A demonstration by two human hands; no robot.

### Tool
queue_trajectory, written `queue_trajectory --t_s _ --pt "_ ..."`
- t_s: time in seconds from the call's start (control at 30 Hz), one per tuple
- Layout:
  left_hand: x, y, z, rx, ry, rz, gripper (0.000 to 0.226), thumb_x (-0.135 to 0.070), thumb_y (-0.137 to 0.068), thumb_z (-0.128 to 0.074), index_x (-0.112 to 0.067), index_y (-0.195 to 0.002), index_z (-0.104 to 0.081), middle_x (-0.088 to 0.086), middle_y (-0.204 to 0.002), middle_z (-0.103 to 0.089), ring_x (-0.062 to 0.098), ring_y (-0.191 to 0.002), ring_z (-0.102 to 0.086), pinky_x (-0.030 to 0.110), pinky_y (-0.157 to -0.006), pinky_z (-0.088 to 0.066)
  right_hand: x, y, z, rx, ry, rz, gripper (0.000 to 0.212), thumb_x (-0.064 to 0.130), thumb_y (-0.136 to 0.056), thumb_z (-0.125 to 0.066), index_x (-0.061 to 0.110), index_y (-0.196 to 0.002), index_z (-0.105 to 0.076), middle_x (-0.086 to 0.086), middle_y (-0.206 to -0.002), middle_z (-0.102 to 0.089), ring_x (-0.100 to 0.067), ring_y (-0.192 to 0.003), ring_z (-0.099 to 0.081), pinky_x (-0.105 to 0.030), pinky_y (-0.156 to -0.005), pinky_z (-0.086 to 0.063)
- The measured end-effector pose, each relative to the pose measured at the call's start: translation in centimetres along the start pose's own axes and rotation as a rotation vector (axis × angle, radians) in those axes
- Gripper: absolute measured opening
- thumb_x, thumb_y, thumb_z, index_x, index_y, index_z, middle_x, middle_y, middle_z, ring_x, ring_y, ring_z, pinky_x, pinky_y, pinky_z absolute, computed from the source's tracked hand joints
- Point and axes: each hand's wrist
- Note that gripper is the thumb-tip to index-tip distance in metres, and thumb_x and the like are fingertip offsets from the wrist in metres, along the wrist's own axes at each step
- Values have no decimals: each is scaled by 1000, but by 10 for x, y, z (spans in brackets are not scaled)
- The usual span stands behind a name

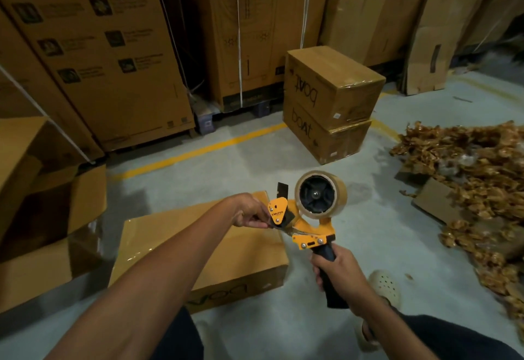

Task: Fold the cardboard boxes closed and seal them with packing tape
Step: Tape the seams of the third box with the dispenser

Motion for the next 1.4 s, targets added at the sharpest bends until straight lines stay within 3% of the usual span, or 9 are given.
queue_trajectory --t_s 0.2,0.43,0.57,0.8,0.9,0.97,1.03,1.23,1.4 --pt "-27 -85 14 59 -125 104 25 16 -94 -49 -2 -83 -62 12 -86 -64 19 -78 -63 19 -57 -57 -15 -66 -3 -46 -30 -46 8 3 -89 -61 -2 -89 -55 -11 -63 -58 -24 -53 -53 -32 -50 -46" --pt "-67 -190 52 133 -316 24 19 16 -88 -60 1 -88 -73 11 -81 -74 16 -74 -71 21 -61 -57 -50 -141 -14 -147 -167 -126 8 3 -88 -63 -2 -91 -57 -13 -60 -55 -25 -51 -51 -33 -49 -44" --pt "-74 -242 66 182 -435 -5 29 18 -89 -56 -3 -86 -75 11 -82 -73 14 -69 -71 22 -62 -58 -68 -186 -27 -193 -144 -139 9 3 -89 -62 -6 -91 -58 -10 -57 -55 -24 -50 -52 -34 -51 -45" --pt "-67 -312 77 54 -676 -163 26 16 -87 -59 3 -102 -75 14 -83 -71 17 -66 -66 19 -56 -54 -92 -253 -49 -212 -67 -131 11 6 -89 -61 0 -81 -57 -10 -56 -57 -23 -47 -55 -36 -52 -48" --pt "-61 -331 79 37 -709 -215 25 17 -86 -58 4 -101 -75 19 -83 -71 15 -57 -65 19 -54 -53 -100 -269 -53 -228 -93 -141 9 5 -90 -60 0 -83 -58 -11 -59 -57 -21 -47 -55 -33 -50 -48" --pt "-58 -340 78 39 -739 -237 26 16 -86 -58 3 -100 -76 22 -86 -72 18 -62 -65 18 -53 -52 -106 -276 -54 -225 -115 -157 7 4 -90 -60 0 -85 -58 -11 -60 -57 -20 -48 -55 -32 -50 -48" --pt "-53 -346 76 47 -784 -255 27 15 -86 -57 2 -99 -76 19 -85 -73 20 -68 -65 16 -52 -51 -111 -280 -55 -208 -129 -179 6 5 -90 -60 1 -86 -59 -10 -61 -58 -19 -49 -55 -30 -50 -48" --pt "-52 -355 80 69 -884 -294 30 14 -88 -56 -3 -99 -78 -1 -65 -69 13 -58 -60 12 -48 -44 -120 -289 -59 -174 -124 -182 6 6 -91 -59 2 -87 -59 -7 -61 -59 -20 -53 -56 -32 -55 -49" --pt "-46 -358 86 66 -888 -306 35 15 -87 -52 -5 -98 -78 6 -73 -71 13 -59 -58 15 -48 -43 -119 -292 -62 -179 -100 -175 11 5 -90 -59 -6 -87 -58 -11 -59 -59 -24 -51 -55 -35 -52 -49"
Point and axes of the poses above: each hand's wrist, its own y-axis away from the middle knuckle, its own z-axis out of the back of the hand, x = y × z
